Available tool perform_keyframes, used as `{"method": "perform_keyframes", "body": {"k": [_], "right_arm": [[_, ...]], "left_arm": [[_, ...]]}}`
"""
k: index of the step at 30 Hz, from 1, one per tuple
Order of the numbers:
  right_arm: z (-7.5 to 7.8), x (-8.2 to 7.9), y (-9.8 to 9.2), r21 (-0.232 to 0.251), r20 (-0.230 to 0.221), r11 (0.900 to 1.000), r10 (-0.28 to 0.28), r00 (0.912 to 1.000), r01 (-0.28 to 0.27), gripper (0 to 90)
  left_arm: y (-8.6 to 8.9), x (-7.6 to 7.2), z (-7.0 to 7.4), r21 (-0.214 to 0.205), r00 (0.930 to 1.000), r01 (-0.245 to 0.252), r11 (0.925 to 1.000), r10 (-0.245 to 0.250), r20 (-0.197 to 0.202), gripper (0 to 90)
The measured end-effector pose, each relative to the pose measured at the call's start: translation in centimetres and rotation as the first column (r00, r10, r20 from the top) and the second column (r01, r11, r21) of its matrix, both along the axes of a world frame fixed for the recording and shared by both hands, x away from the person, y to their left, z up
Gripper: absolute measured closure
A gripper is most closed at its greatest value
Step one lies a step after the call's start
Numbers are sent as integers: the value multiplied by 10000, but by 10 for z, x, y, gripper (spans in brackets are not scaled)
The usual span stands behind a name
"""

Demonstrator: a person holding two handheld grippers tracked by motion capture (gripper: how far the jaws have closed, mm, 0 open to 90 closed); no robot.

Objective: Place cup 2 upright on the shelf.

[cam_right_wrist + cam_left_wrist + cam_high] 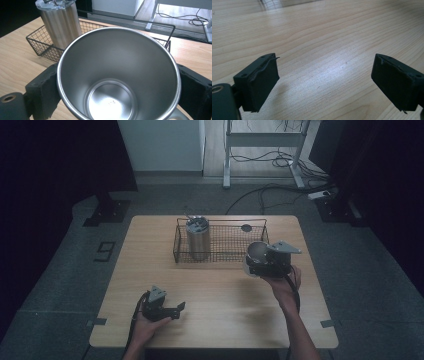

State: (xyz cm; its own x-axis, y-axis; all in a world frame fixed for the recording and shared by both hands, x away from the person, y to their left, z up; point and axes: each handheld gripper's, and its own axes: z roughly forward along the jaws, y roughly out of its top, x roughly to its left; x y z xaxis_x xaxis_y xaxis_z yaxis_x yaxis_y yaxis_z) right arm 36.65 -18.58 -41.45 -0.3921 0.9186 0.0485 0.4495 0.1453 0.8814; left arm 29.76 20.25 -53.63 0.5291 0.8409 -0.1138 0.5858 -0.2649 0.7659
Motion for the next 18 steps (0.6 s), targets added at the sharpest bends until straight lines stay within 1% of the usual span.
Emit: {"method": "perform_keyframes", "body": {"k": [7, 10, 13, 18], "right_arm": [[7, 5, 0, -13, 14, 10000, 36, 10000, -36, 68], [10, 8, 0, -57, -21, 9999, 139, 9999, -139, 68], [11, 10, 1, -149, 8, 9999, 75, 10000, -75, 68], [13, 14, 0, -151, 11, 9999, 29, 10000, -29, 68]], "left_arm": [[0, 0, 0, -26, 10000, -14, 10000, 14, -9, 73], [0, 0, 0, -12, 10000, -11, 10000, 11, -21, 73], [0, 0, -1, 7, 10000, 6, 10000, -6, -48, 73], [0, 0, -1, 1, 10000, -1, 10000, 1, -71, 73]]}}
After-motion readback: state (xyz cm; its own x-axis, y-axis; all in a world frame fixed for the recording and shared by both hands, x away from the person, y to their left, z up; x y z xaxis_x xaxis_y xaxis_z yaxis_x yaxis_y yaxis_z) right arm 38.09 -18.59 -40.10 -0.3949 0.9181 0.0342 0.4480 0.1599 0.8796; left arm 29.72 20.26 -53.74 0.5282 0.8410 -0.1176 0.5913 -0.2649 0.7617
